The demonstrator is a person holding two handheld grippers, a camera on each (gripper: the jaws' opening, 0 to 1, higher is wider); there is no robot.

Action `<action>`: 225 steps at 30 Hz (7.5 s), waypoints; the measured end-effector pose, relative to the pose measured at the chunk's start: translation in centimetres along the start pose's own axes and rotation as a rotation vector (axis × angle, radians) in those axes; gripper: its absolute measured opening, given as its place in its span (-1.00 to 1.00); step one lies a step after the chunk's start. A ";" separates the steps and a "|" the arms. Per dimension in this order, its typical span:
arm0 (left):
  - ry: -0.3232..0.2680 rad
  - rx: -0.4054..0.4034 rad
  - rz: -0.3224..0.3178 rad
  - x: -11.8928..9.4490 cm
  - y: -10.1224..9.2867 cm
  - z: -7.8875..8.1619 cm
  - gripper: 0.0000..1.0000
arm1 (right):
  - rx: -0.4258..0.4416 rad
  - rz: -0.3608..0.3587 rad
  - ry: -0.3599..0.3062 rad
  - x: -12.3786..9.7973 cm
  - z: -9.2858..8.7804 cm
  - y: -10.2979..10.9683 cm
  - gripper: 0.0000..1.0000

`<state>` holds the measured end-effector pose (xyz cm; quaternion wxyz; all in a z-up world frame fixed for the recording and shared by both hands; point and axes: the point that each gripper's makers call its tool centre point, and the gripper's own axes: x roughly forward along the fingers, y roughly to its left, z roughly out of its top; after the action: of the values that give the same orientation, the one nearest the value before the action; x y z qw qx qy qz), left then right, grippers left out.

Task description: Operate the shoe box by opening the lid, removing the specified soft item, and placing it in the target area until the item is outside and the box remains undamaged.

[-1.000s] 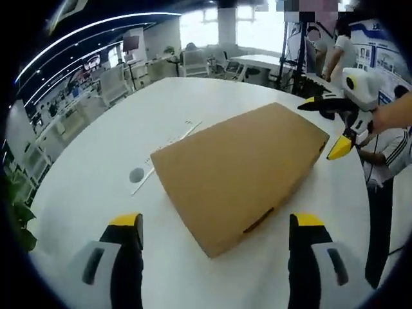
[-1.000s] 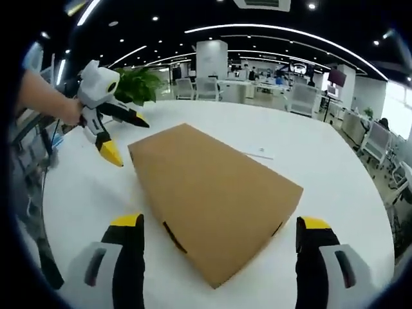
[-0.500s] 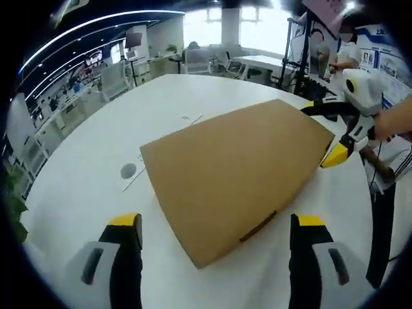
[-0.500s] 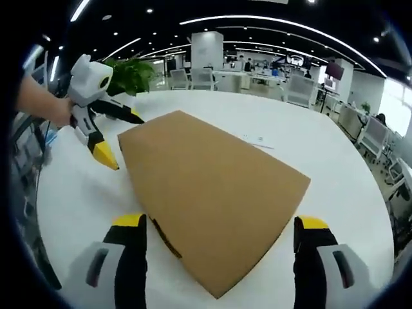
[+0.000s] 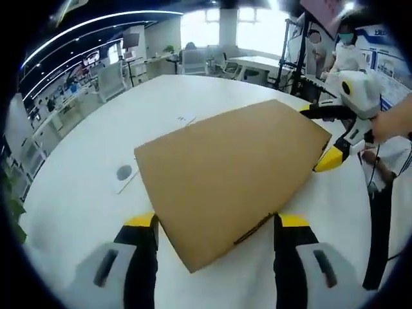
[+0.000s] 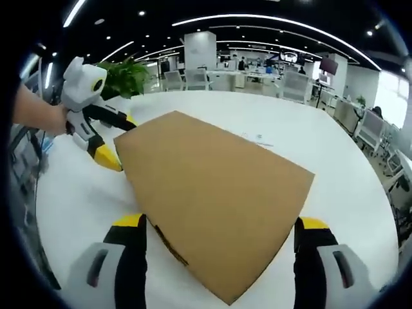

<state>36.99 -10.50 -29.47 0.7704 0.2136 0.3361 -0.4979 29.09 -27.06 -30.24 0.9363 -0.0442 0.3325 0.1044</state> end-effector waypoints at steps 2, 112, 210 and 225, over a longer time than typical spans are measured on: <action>-0.004 -0.016 0.002 -0.1 0.4 -0.2 0.48 | -0.011 0.002 -0.001 -0.1 -0.1 -0.1 0.91; -0.046 -0.440 0.249 -1.7 -2.3 -3.4 0.33 | -0.222 0.217 0.083 2.2 1.4 -0.8 0.91; -0.018 -0.530 0.336 -5.0 -6.1 -7.0 0.35 | -0.234 0.243 0.057 -0.1 -0.5 2.8 0.91; -0.178 -0.608 0.266 -5.8 -6.2 -5.5 0.94 | -0.086 0.281 -0.023 -1.8 -0.5 2.9 0.87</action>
<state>28.04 -5.76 -28.94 0.8833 -0.0282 0.3697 -0.2870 26.72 -24.58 -29.55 0.9134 -0.0361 0.3198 0.2493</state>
